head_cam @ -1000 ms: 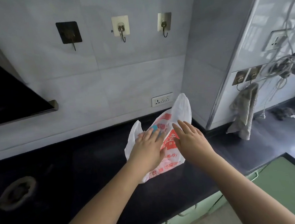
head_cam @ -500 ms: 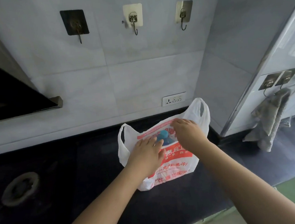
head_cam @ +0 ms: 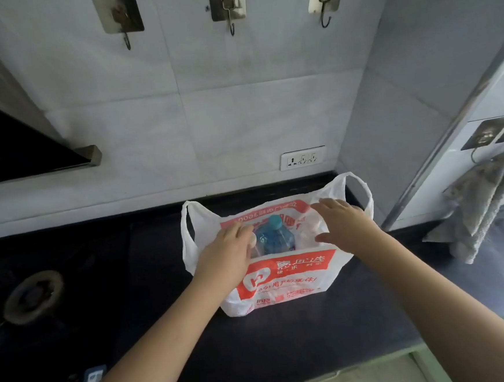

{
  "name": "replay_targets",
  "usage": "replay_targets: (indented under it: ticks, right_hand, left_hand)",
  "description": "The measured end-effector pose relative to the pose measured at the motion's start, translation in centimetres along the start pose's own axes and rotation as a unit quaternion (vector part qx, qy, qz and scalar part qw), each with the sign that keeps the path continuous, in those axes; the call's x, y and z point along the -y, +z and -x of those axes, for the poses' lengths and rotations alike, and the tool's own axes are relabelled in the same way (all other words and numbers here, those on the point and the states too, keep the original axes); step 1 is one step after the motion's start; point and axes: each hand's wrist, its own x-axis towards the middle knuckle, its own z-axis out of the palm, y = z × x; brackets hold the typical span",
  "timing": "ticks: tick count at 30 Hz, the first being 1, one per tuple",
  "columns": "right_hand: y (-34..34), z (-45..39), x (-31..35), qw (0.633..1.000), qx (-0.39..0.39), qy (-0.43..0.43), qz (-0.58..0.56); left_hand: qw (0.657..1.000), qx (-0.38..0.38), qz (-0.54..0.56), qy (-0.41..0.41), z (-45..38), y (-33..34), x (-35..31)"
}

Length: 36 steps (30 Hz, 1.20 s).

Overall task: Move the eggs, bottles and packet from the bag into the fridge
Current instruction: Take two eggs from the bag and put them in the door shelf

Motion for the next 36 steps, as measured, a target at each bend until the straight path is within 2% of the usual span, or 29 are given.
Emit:
replay_targets:
  ticks: [4, 10, 16, 27, 32, 36]
  right_hand:
    - [1.2, 0.8, -1.1, 0.999, -0.027, -0.034, -0.023]
    - [3.5, 0.5, -2.8, 0.998, -0.018, -0.045, -0.047]
    - [5.7, -0.8, -3.9, 0.997, 0.029, -0.031, -0.061]
    - [10.2, -2.7, -4.9, 0.992, 0.086, -0.032, -0.087]
    - [12.5, -3.5, -5.5, 0.985, 0.105, -0.038, -0.134]
    - [13.5, -3.9, -5.7, 0.974, 0.145, -0.059, -0.163]
  left_hand:
    - [0.999, -0.009, -0.036, 0.029, 0.4, 1.1, 0.7]
    - [0.996, 0.034, -0.078, -0.006, 0.6, 1.9, 2.3]
    - [0.985, 0.133, -0.093, -0.066, 0.6, 3.5, 2.8]
    - [0.973, 0.192, -0.056, -0.12, 1.1, 9.1, 4.8]
    - [0.972, 0.193, -0.019, -0.13, 0.8, 11.2, 5.6]
    - [0.963, 0.228, -0.019, -0.143, 0.5, 12.3, 5.9]
